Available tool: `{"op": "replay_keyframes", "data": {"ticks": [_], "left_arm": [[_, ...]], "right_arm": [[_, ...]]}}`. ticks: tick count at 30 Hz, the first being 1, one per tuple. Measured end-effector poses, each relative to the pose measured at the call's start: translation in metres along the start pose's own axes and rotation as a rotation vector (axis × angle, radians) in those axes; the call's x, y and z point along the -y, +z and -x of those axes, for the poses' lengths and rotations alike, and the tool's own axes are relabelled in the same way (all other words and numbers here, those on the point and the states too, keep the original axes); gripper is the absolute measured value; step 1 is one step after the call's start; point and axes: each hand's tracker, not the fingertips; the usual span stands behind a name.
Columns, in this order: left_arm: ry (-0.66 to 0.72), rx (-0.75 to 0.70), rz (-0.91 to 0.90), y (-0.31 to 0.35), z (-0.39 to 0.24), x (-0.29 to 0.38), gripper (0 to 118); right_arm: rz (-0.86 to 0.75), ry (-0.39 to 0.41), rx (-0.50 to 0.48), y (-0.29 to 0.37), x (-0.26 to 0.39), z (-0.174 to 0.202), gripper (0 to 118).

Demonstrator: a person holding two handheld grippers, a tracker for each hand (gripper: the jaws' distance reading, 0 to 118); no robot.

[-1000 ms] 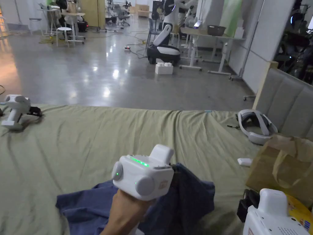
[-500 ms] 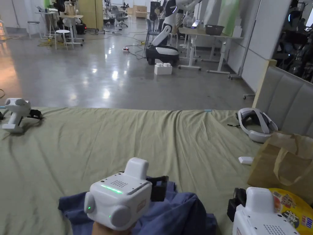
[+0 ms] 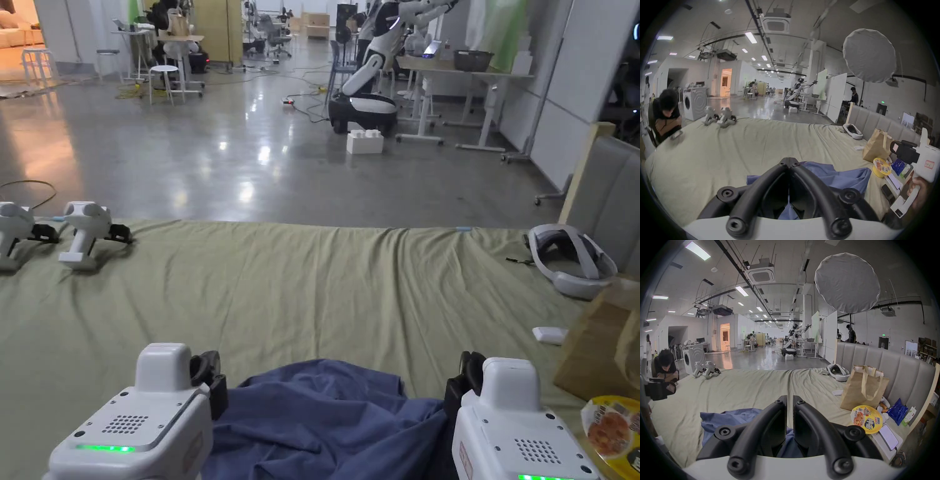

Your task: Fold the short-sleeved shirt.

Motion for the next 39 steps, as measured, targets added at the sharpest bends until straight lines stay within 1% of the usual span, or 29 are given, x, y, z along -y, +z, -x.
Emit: {"op": "replay_keyframes", "data": {"ticks": [2, 3, 6, 10, 11, 14, 15, 17, 18, 19, 20, 21, 22, 23, 25, 30, 31, 32, 33, 35, 36, 37, 38, 39], "left_arm": [[0.068, 0.006, 0.031, -0.006, 0.005, 0.0, 2], [0.071, -0.004, 0.039, -0.004, 0.041, 0.008, 2], [0.105, -0.009, 0.087, -0.018, 0.08, 0.016, 2], [0.166, 0.041, 0.292, -0.018, 0.081, 0.023, 2], [0.165, 0.043, 0.297, -0.045, 0.101, 0.021, 2], [0.165, 0.043, 0.403, -0.051, 0.098, 0.024, 2], [0.172, 0.049, 0.439, -0.1, 0.125, 0.025, 2], [0.148, 0.036, 0.486, -0.127, 0.132, 0.026, 5], [0.132, 0.029, 0.5, -0.141, 0.133, 0.026, 15], [0.12, 0.028, 0.534, -0.157, 0.148, 0.034, 52], [0.12, 0.032, 0.558, -0.168, 0.155, 0.038, 82], [0.118, 0.038, 0.588, -0.182, 0.159, 0.041, 88], [0.145, 0.049, 0.637, -0.193, 0.159, 0.044, 87], [0.164, 0.053, 0.626, -0.192, 0.154, 0.042, 88], [0.157, 0.019, 0.67, -0.206, 0.151, 0.05, 91], [0.054, -0.063, 0.799, -0.222, 0.137, 0.069, 91], [0.042, -0.072, 0.83, -0.229, 0.138, 0.074, 88], [0.019, -0.085, 0.831, -0.231, 0.135, 0.077, 82], [-0.033, -0.129, 0.795, -0.232, 0.13, 0.079, 77], [-0.039, -0.138, 0.75, -0.22, 0.114, 0.075, 67], [-0.047, -0.148, 0.736, -0.215, 0.107, 0.075, 60], [-0.048, -0.151, 0.728, -0.211, 0.101, 0.076, 38], [-0.051, -0.156, 0.71, -0.207, 0.097, 0.076, 25], [-0.033, -0.148, 0.723, -0.223, 0.107, 0.079, 18]], "right_arm": [[0.001, 0.001, -0.009, -0.003, -0.001, 0.006, 9], [0.003, 0.003, -0.015, -0.004, -0.001, 0.008, 9], [0.016, 0.011, -0.03, -0.008, 0.002, 0.014, 9], [0.042, 0.023, -0.041, -0.014, 0.008, 0.016, 9], [0.049, 0.027, -0.041, -0.016, 0.01, 0.016, 9], [0.07, 0.036, -0.04, -0.023, 0.016, 0.015, 9], [0.079, 0.038, -0.038, -0.025, 0.018, 0.014, 9], [0.092, 0.044, -0.034, -0.031, 0.022, 0.011, 9], [0.098, 0.048, -0.033, -0.033, 0.023, 0.009, 9], [0.105, 0.053, -0.03, -0.034, 0.024, 0.007, 9], [0.109, 0.057, -0.027, -0.036, 0.024, 0.006, 9], [0.113, 0.059, -0.023, -0.037, 0.025, 0.003, 9], [0.116, 0.061, -0.018, -0.038, 0.026, 0.001, 9], [0.119, 0.063, -0.013, -0.039, 0.027, -0.001, 9], [0.129, 0.064, -0.001, -0.041, 0.028, -0.007, 9], [0.164, 0.057, 0.028, -0.046, 0.036, -0.021, 9], [0.174, 0.058, 0.036, -0.047, 0.038, -0.024, 9], [0.183, 0.057, 0.041, -0.048, 0.04, -0.027, 9], [0.198, 0.05, 0.048, -0.049, 0.042, -0.031, 9], [0.218, 0.032, 0.061, -0.05, 0.046, -0.038, 9], [0.232, 0.023, 0.07, -0.052, 0.048, -0.044, 9], [0.249, 0.011, 0.08, -0.054, 0.051, -0.049, 10], [0.277, -0.002, 0.085, -0.057, 0.053, -0.055, 10], [0.308, -0.014, 0.094, -0.06, 0.055, -0.061, 11]]}}
